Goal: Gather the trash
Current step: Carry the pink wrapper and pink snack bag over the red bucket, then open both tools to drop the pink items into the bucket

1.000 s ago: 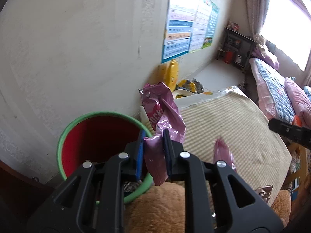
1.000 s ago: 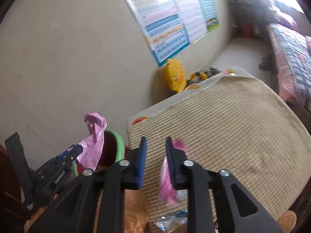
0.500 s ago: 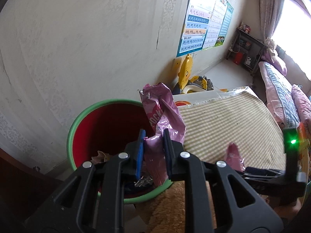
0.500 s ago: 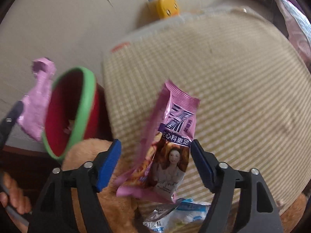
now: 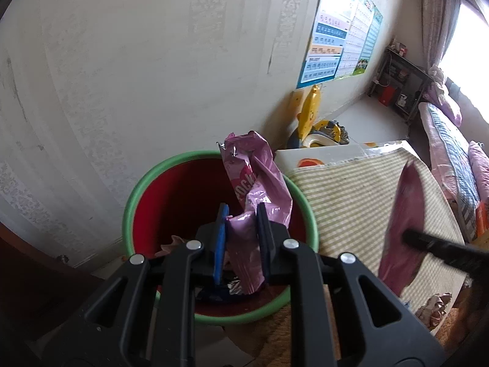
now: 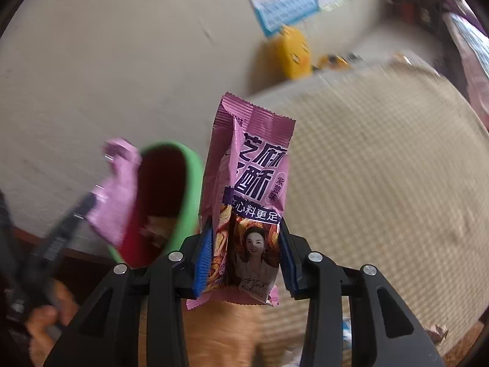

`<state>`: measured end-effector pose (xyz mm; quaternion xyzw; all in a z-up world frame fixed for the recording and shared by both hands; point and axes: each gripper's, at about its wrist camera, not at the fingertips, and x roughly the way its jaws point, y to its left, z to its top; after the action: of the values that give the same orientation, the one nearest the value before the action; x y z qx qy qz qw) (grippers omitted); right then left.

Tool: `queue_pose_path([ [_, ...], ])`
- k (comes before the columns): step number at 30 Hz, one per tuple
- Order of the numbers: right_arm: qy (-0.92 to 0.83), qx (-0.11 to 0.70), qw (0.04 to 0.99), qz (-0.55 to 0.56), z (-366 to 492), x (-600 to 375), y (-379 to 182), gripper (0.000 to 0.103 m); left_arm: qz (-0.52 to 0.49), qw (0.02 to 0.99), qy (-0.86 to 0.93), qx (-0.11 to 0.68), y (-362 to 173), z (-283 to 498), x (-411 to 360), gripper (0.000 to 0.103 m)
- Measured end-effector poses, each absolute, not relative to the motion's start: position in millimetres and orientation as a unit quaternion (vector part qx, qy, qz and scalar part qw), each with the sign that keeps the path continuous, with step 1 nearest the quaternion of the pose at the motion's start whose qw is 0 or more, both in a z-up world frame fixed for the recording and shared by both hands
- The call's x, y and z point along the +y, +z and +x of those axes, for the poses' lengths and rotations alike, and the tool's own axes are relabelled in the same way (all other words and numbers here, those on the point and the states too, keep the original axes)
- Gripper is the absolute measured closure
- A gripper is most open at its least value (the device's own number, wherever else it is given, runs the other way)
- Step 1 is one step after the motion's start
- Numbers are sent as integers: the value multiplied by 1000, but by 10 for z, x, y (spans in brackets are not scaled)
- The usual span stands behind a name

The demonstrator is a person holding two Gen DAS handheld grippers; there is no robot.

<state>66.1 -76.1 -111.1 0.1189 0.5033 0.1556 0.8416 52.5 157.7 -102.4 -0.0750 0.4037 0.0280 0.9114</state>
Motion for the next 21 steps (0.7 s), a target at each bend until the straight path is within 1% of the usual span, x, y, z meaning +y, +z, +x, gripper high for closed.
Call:
queue_pose_path([
  [9,216,472,850,86,904,-161,-833,64,-81,903,57,418,-1145,549,1838,85],
  [16,241,480,841,60,1088,159,-904,64,-82,892,70,439,-1325,597,1990,85],
  [20,249,483,838,50,1134,276,-975,58,-92,885,72,452,-1415,626,2041,85],
  [21,252,484,837,49,1145,296,-995,51,-93,884,74,453,-1432,634,2048,85],
])
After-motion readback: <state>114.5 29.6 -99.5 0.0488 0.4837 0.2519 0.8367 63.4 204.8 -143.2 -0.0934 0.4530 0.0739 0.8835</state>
